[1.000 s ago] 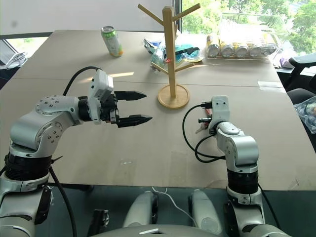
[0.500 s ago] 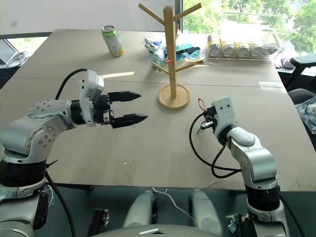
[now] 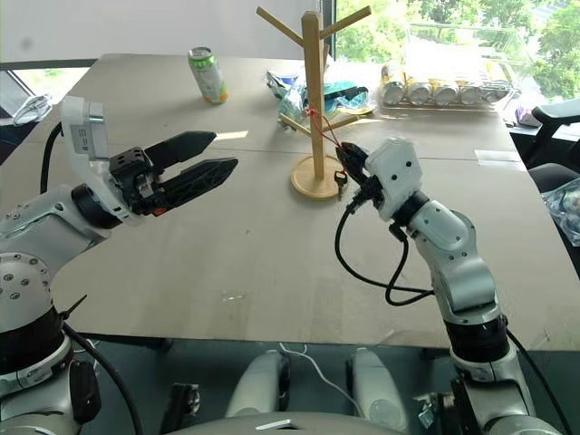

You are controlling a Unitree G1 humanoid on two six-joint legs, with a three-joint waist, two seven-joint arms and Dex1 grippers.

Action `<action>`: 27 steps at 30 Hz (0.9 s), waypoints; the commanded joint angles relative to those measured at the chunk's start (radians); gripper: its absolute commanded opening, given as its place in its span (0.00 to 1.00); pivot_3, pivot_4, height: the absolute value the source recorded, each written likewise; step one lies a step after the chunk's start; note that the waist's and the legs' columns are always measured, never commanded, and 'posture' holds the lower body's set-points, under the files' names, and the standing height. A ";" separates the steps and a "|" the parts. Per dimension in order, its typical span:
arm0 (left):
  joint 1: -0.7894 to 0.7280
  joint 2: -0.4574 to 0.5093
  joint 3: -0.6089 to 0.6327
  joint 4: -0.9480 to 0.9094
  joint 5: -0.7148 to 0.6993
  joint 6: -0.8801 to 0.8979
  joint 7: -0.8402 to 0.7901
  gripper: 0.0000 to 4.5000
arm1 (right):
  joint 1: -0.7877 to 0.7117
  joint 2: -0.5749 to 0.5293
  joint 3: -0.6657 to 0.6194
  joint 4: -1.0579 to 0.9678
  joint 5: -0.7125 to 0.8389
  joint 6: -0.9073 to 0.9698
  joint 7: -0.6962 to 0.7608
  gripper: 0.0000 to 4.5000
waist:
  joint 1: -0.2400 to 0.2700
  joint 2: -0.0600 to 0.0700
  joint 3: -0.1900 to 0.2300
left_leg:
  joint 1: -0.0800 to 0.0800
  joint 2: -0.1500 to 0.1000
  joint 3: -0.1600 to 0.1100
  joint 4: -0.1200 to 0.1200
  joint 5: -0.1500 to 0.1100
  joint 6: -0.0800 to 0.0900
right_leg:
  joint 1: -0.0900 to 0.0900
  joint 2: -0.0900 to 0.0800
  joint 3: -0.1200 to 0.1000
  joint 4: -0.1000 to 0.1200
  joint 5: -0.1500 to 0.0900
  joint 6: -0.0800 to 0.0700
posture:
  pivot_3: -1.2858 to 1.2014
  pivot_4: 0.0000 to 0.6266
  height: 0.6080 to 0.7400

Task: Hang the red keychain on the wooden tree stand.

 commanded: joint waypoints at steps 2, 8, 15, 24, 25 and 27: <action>0.028 0.024 0.056 -0.070 -0.076 -0.024 0.052 1.00 | -0.103 0.028 0.018 0.089 -0.030 -0.118 0.008 0.01 | 0.000 0.000 0.000 | 0.000 0.000 0.000 0.000 0.000 0.000 | 0.000 0.000 0.000 0.000 0.000 0.000 | 0.52 0.24 0.94; 0.045 0.061 0.061 -0.071 -0.093 -0.049 0.073 1.00 | -0.163 0.050 0.031 0.204 -0.055 -0.190 0.016 0.01 | 0.002 0.000 0.000 | 0.000 0.000 0.000 0.000 0.000 0.000 | 0.000 0.000 -0.001 0.000 0.000 -0.001 | 0.52 0.24 0.94; 0.063 0.091 0.057 -0.071 -0.106 -0.072 0.077 1.00 | -0.163 0.056 0.034 0.231 -0.071 -0.208 0.012 0.01 | 0.002 0.000 0.000 | 0.000 0.000 0.000 0.000 0.000 0.000 | 0.000 0.000 0.000 0.000 0.000 -0.001 | 0.52 0.24 0.94; 0.059 0.109 0.037 -0.059 -0.094 -0.096 0.069 1.00 | -0.170 0.044 0.049 0.268 -0.149 -0.180 -0.022 0.01 | 0.002 0.000 0.000 | 0.000 0.000 0.000 0.000 0.000 0.000 | 0.000 0.000 0.000 0.001 0.000 -0.001 | 0.52 0.24 0.94; 0.057 0.110 0.035 -0.057 -0.092 -0.099 0.068 1.00 | -0.172 0.044 0.051 0.277 -0.159 -0.179 -0.025 0.01 | 0.002 0.000 0.000 | 0.000 0.000 0.000 0.000 0.000 0.000 | 0.000 0.000 0.000 0.001 0.000 -0.001 | 0.52 0.24 0.94; 0.056 0.113 0.031 -0.055 -0.089 -0.103 0.066 1.00 | -0.175 0.040 0.056 0.290 -0.184 -0.180 -0.030 0.01 | 0.001 0.000 0.000 | 0.000 0.000 0.000 0.000 0.000 0.000 | 0.000 0.000 0.000 0.001 0.000 -0.001 | 0.52 0.24 0.94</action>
